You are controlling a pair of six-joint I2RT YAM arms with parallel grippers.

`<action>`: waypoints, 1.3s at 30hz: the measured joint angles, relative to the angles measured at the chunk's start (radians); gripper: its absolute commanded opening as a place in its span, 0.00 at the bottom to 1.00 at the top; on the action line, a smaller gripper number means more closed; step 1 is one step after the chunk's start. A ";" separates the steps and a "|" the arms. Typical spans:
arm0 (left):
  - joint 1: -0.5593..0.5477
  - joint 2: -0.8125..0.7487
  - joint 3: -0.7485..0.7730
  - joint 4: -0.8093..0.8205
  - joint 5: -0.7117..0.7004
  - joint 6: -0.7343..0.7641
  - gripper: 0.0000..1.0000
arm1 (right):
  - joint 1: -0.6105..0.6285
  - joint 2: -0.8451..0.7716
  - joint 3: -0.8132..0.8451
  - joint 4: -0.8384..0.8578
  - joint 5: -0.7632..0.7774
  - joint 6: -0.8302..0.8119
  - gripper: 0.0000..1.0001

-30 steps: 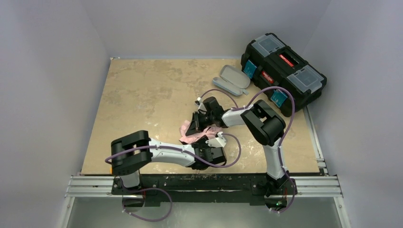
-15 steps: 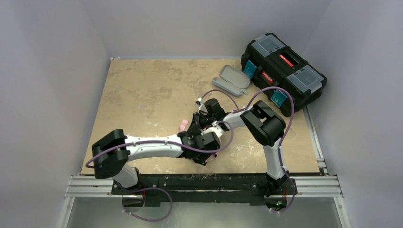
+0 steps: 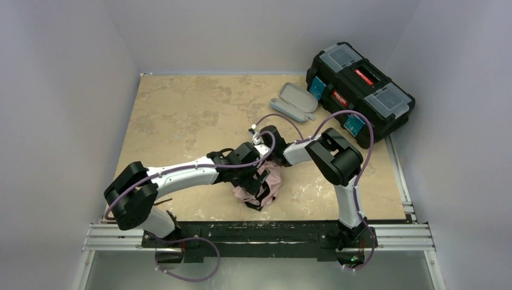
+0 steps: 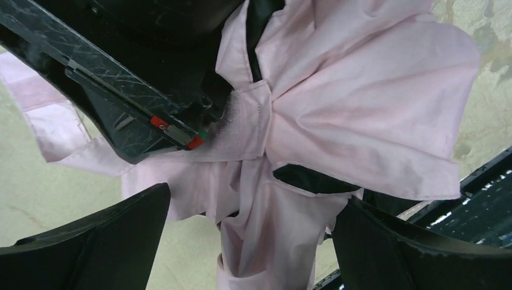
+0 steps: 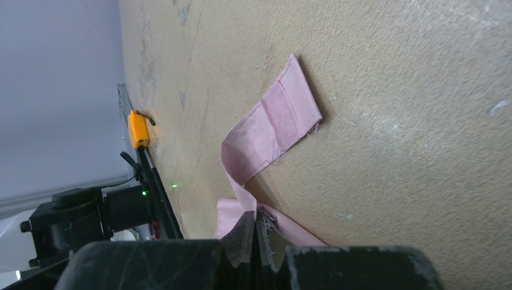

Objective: Put away the umbrella

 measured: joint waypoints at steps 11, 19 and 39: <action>0.118 0.098 -0.057 0.162 0.209 0.021 0.64 | -0.003 -0.001 0.000 0.011 0.002 -0.005 0.00; 0.122 0.127 -0.058 0.227 0.243 0.037 0.00 | -0.013 -0.001 0.009 0.016 0.013 -0.019 0.00; -0.087 0.049 0.159 -0.079 -0.628 -0.221 0.00 | -0.019 -0.076 0.319 -0.088 0.024 -0.091 0.00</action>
